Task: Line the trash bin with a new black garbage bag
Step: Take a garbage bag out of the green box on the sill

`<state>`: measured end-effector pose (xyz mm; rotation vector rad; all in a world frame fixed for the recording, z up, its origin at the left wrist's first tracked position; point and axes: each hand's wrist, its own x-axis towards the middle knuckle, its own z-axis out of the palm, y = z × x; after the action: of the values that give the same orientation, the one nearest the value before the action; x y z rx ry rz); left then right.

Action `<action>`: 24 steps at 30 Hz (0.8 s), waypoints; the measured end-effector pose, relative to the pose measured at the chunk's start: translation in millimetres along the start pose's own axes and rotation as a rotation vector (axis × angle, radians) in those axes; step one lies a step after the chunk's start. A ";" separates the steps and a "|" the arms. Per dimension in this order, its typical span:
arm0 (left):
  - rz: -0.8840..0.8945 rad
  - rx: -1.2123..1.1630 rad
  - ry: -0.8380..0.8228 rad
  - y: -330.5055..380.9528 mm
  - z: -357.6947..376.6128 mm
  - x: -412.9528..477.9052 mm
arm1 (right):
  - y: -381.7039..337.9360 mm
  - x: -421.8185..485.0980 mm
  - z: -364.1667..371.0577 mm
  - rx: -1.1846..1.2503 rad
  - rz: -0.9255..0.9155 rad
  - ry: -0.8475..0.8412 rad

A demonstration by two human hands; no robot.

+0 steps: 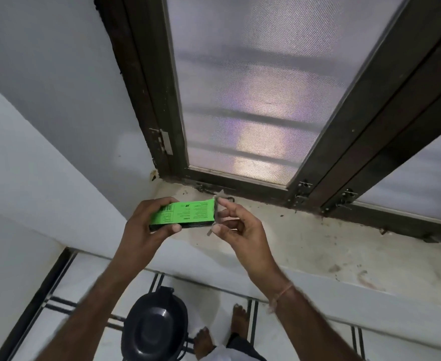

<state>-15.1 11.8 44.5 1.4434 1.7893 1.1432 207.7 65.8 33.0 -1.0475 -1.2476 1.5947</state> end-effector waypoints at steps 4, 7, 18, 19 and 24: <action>0.109 0.213 -0.029 23.8 -7.5 10.0 | 7.5 4.6 -3.3 0.090 0.067 -0.064; 0.263 0.554 -0.110 58.7 -8.1 25.2 | 14.5 8.9 -3.6 0.261 0.121 -0.151; 0.192 0.408 -0.202 39.9 -11.9 51.1 | 26.3 19.6 -11.8 0.410 0.257 0.102; 0.156 0.368 -0.222 21.3 -9.4 51.8 | 28.4 17.8 -18.0 0.341 0.248 0.141; 0.006 0.355 -0.226 -50.3 22.1 58.6 | 34.5 5.3 -47.1 0.193 0.195 0.307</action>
<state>-35.8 71.3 -5.2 1.7024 1.8878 0.6527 246.6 78.7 -8.8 -1.2629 -0.7911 1.5888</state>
